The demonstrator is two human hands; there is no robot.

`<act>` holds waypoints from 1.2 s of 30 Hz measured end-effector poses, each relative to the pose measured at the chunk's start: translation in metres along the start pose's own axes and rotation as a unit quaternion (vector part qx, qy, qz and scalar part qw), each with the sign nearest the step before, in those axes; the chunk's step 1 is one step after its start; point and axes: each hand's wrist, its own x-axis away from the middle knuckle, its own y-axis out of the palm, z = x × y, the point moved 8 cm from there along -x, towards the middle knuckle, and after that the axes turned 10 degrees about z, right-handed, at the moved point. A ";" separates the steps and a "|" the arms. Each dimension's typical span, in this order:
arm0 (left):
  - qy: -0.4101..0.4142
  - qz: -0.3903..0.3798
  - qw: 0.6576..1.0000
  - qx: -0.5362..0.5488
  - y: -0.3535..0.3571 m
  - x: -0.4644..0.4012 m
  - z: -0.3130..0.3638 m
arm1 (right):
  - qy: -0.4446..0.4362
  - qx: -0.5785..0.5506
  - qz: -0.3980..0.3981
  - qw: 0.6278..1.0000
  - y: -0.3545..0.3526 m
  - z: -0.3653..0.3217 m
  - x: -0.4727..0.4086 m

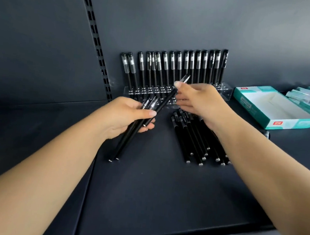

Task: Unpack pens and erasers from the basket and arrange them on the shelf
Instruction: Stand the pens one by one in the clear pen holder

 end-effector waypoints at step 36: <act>0.143 0.129 0.953 0.235 -0.043 -0.038 -0.017 | -0.069 -0.173 -0.070 0.980 0.042 -0.058 -0.029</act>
